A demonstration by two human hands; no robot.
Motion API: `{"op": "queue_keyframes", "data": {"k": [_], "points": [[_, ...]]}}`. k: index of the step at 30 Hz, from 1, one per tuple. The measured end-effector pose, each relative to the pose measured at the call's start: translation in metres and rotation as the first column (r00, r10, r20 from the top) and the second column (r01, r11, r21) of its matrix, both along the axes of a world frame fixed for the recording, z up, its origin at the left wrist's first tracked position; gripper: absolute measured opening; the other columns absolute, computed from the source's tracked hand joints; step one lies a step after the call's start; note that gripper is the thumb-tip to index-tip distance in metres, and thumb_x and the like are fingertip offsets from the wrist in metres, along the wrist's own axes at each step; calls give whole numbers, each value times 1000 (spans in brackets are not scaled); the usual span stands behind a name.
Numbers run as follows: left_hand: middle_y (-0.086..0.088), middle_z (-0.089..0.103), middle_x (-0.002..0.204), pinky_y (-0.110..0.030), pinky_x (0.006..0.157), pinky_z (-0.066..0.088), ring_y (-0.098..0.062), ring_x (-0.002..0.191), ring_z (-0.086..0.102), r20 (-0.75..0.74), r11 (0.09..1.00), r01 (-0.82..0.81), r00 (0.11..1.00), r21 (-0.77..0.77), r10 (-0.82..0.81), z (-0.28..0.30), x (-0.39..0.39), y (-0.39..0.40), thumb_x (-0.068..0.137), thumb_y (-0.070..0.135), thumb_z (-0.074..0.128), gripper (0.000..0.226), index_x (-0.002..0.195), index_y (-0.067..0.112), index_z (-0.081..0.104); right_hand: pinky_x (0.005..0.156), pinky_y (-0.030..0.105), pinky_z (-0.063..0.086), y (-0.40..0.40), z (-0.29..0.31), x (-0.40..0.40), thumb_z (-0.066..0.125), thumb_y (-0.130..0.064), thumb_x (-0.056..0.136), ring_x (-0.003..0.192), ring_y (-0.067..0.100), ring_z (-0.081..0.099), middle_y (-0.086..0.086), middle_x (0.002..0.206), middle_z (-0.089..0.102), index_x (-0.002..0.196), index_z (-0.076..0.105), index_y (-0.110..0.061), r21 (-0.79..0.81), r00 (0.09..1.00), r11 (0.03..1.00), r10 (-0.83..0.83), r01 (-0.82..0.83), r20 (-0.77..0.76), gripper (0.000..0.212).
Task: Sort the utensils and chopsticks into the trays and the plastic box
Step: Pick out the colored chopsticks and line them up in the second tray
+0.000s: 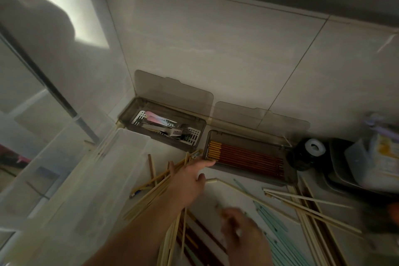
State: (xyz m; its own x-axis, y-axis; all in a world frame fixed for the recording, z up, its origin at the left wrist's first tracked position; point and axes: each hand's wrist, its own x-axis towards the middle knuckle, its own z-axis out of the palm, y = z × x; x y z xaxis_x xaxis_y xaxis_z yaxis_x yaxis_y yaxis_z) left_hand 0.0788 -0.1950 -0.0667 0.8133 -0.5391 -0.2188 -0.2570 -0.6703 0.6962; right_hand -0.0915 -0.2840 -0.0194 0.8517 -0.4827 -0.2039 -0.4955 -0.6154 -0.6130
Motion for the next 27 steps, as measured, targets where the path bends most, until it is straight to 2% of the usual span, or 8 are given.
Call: {"op": "queue_keyframes", "data": {"k": [3, 6, 10, 12, 14, 18, 22, 27], "points": [[20, 39, 147, -56, 114, -16, -2, 139, 28, 4, 1000, -10, 1000, -14, 10, -2, 0, 0, 93, 18, 51, 54, 126, 60, 42, 50, 17, 44, -34, 36, 19, 50, -44, 90, 54, 3, 56, -13, 68, 62, 98, 57, -60, 249, 928, 966, -157, 73, 339, 19], [22, 42, 144, -56, 114, -14, 0, 137, 30, 22, 1000, -14, 1000, -21, 14, -4, -1, -1, 93, 19, 51, 54, 124, 62, 42, 58, 14, 41, -76, 62, 49, 47, -34, 96, 64, -1, 51, -14, 80, 58, 121, 56, -47, 223, 881, 974, -64, -48, 469, 29], [27, 42, 143, -57, 112, -16, 2, 136, 31, 28, 1000, 4, 1000, -17, -4, -5, 1, 0, 93, 20, 51, 56, 126, 63, 36, 68, 1, 40, -120, 61, 95, 48, 0, 93, 73, -1, 58, -1, 94, 59, 127, 57, -32, -6, 943, 993, 113, -117, 314, 48], [29, 41, 142, -58, 112, -16, 2, 136, 32, 34, 1000, 10, 999, -14, -10, -5, 2, 0, 92, 20, 51, 57, 127, 63, 35, 82, 9, 42, -131, 48, 115, 52, 3, 91, 92, 5, 61, 0, 104, 65, 121, 62, -24, -65, 968, 982, 184, -176, 170, 42], [31, 41, 141, -60, 112, -15, 2, 136, 32, 34, 1000, 15, 999, -12, -15, -6, 2, 0, 92, 18, 51, 59, 128, 62, 34, 87, 18, 45, -135, 30, 129, 56, 4, 89, 101, 11, 61, -2, 105, 68, 111, 67, -23, 5, 975, 976, 217, -218, 42, 37], [31, 41, 140, -60, 111, -16, 4, 135, 31, 37, 1000, 14, 999, -21, -13, -8, 2, 1, 90, 18, 50, 61, 127, 63, 31, 88, 24, 51, -130, -2, 144, 63, 5, 84, 91, 9, 64, -5, 90, 68, 88, 69, -27, 65, 941, 951, 310, -303, -135, 33], [30, 41, 141, -59, 110, -17, 5, 135, 30, 63, 1000, 5, 998, -6, -5, -6, 2, 1, 90, 20, 51, 58, 129, 60, 33, 88, 22, 50, -124, -14, 155, 71, 0, 79, 88, 9, 65, 0, 93, 72, 91, 74, -22, 126, 935, 947, 315, -297, -164, 25], [29, 40, 141, -57, 110, -18, 12, 131, 25, 75, 1000, -1, 997, -9, 1, -6, 1, 0, 91, 20, 51, 60, 127, 63, 31, 91, 20, 48, -126, -21, 153, 63, -2, 86, 94, 10, 64, 2, 101, 72, 97, 75, -17, 114, 899, 924, 382, -365, -213, 22]]}}
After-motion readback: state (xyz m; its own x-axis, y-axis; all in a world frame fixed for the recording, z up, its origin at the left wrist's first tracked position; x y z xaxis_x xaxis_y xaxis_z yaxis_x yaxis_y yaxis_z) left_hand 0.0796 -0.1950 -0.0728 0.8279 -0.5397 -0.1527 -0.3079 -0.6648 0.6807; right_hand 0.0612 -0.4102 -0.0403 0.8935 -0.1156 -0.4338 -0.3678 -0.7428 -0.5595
